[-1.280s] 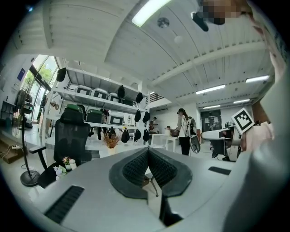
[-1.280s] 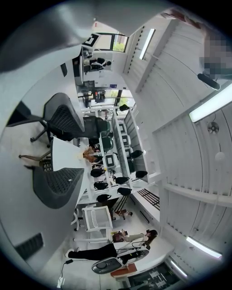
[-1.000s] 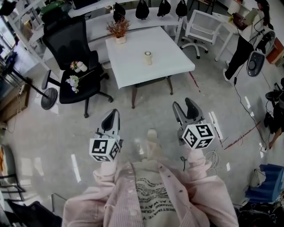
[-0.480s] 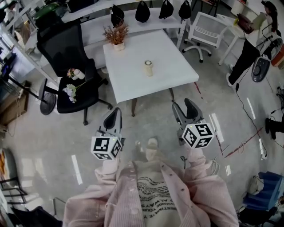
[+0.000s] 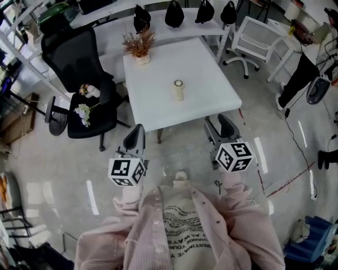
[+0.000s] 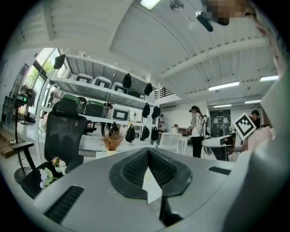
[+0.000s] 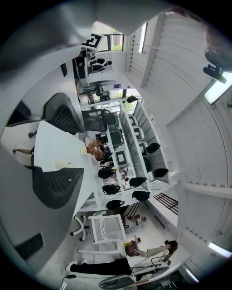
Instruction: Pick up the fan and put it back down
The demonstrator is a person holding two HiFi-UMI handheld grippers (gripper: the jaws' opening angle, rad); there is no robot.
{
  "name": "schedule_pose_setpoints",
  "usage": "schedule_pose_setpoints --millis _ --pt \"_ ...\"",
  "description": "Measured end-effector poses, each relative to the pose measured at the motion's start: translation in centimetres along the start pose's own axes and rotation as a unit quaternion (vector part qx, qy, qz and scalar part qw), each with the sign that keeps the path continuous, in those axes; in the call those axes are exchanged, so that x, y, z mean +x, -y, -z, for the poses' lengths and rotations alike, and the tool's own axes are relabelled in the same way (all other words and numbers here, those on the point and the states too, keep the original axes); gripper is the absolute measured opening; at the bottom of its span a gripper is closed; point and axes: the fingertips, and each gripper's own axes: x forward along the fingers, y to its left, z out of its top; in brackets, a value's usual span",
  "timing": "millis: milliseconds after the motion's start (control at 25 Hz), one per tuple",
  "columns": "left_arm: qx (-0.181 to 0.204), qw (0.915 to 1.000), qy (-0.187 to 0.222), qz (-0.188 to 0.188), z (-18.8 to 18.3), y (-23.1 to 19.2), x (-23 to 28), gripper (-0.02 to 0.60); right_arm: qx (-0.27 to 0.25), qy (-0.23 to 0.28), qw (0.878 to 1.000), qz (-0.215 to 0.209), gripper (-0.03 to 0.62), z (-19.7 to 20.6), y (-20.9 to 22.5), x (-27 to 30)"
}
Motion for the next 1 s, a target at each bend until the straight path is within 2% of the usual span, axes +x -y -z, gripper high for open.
schedule_pose_setpoints --millis 640,1000 --pt "-0.019 0.999 -0.03 -0.029 1.8 -1.8 4.5 0.002 0.016 -0.035 0.999 -0.033 0.212 0.4 2.5 6.7" --pt "-0.024 0.9978 -0.057 -0.024 3.3 -3.3 7.8 0.002 0.034 -0.065 0.997 -0.04 0.212 2.0 3.4 10.7"
